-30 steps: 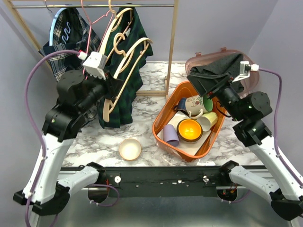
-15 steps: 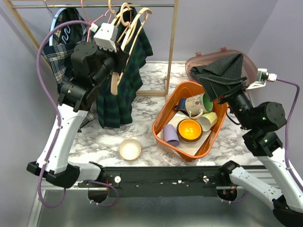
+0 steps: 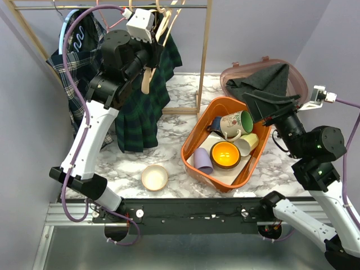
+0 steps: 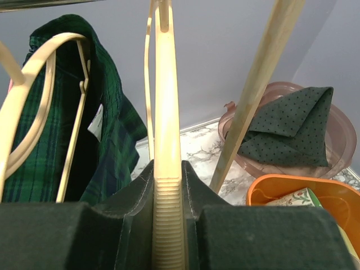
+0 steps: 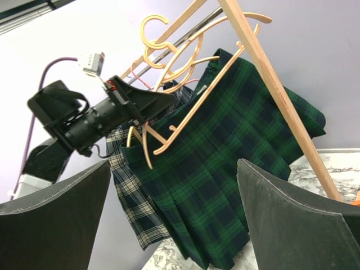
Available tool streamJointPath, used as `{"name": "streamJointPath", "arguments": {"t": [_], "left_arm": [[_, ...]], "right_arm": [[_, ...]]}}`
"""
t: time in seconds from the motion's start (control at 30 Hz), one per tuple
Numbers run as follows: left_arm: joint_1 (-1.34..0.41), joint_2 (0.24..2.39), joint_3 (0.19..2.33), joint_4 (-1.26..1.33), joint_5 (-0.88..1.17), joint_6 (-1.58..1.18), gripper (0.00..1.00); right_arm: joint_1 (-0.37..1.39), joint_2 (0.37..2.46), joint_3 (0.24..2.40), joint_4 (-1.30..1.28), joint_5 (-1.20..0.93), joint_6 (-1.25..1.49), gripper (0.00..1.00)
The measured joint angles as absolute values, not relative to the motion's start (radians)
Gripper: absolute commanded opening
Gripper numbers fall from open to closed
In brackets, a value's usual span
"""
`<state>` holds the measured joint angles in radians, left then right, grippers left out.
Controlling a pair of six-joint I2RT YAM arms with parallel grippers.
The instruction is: Remove the skirt from the hanger
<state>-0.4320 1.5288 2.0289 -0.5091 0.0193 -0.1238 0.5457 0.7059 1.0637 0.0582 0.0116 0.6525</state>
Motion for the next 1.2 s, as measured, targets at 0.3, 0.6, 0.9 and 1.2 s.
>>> {"name": "streamJointPath", "arguments": {"t": [0.3,0.6,0.9,1.2], "left_arm": [[-0.432,1.617,2.039,-0.440,0.019,-0.120,0.00],[-0.432,1.711,2.115,-0.421,0.054,-0.119,0.53],[-0.433,1.641,2.006,-0.403,0.108,-0.123,0.88],[-0.433,1.507,2.041,-0.546,0.079,-0.110,0.88]], "right_arm": [[0.546,0.709,1.061,0.056,0.014,0.645,1.00],[0.546,0.717,1.061,0.050,0.014,0.636,1.00],[0.546,0.755,1.063,0.033,0.013,0.635,1.00],[0.546,0.762,1.063,0.016,0.013,0.636,1.00]]}}
